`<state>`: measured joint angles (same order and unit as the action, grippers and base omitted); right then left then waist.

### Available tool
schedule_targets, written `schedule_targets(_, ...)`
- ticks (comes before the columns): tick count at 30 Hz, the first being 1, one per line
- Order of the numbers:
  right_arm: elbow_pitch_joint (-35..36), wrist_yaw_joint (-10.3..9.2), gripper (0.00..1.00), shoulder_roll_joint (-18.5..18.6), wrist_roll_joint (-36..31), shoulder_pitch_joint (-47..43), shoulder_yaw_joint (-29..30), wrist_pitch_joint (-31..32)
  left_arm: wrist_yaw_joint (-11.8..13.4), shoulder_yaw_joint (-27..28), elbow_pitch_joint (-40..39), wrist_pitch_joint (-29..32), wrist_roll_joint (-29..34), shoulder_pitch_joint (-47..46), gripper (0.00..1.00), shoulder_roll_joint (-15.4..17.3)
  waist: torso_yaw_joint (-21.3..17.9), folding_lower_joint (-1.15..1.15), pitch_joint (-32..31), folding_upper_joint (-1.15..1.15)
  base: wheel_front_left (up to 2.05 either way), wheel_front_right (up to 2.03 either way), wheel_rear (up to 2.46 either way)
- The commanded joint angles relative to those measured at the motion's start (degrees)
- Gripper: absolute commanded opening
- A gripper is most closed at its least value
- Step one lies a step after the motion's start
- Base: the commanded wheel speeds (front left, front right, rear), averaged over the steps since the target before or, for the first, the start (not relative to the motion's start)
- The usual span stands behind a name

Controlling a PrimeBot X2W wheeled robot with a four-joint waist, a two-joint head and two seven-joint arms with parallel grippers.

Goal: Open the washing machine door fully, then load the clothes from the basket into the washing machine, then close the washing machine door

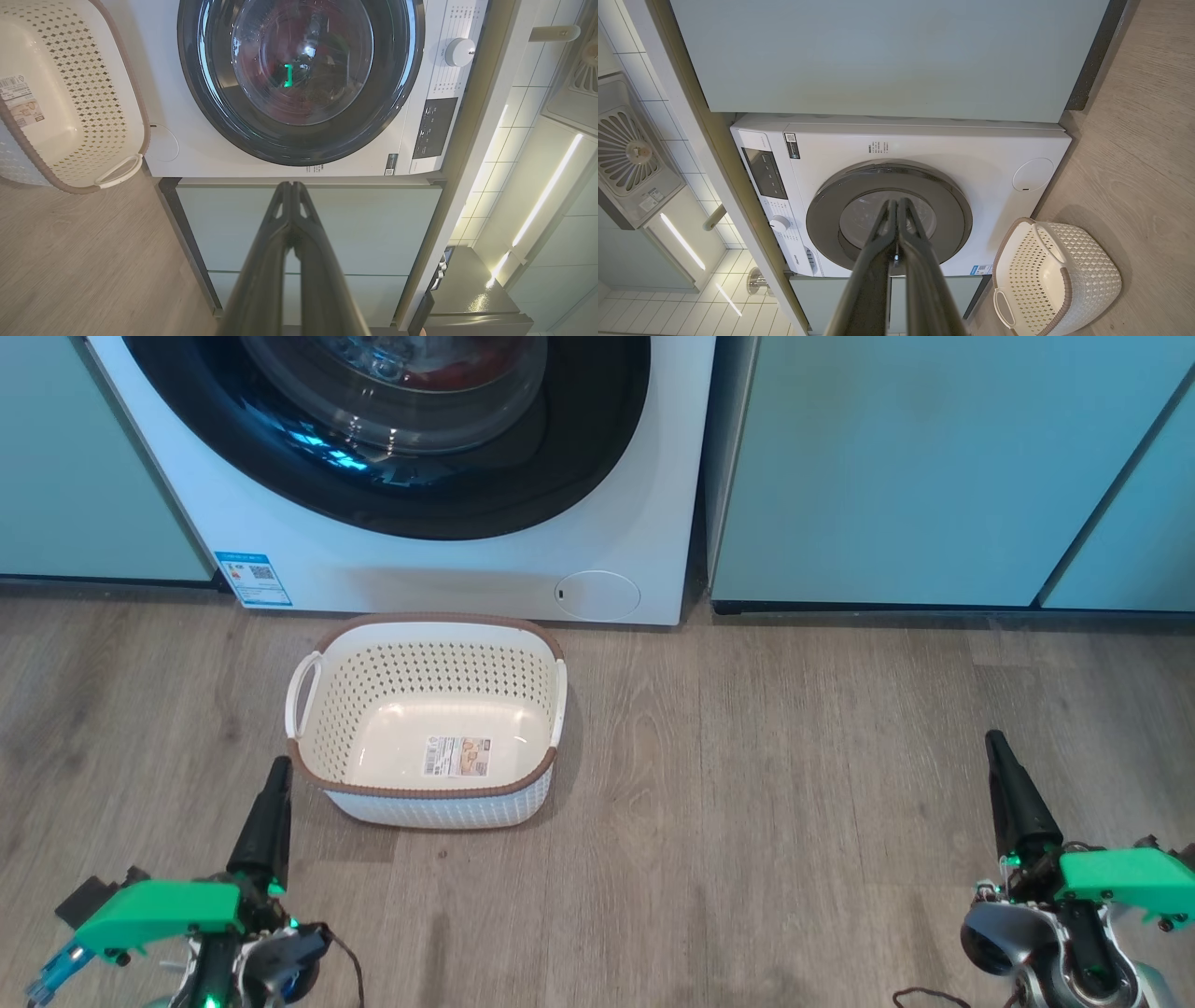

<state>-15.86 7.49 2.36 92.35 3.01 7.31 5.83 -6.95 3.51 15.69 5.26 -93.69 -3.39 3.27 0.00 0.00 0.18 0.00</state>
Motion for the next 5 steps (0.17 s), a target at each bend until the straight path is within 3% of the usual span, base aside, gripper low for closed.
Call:
schedule_targets(1,1.8,0.00,0.00,0.7,0.0,3.2,-1.0,0.5,-0.5,1.9,-1.7,0.3,0.6,-2.7,0.00,0.5,0.0,0.00,0.0,0.00,0.00,0.00,0.00)
schedule_targets(5,1.8,0.00,0.00,0.7,0.0,3.2,-1.0,0.5,-0.5,1.9,-1.7,0.4,0.6,-2.7,0.00,0.4,0.0,0.00,0.0,0.00,0.00,0.00,0.00)
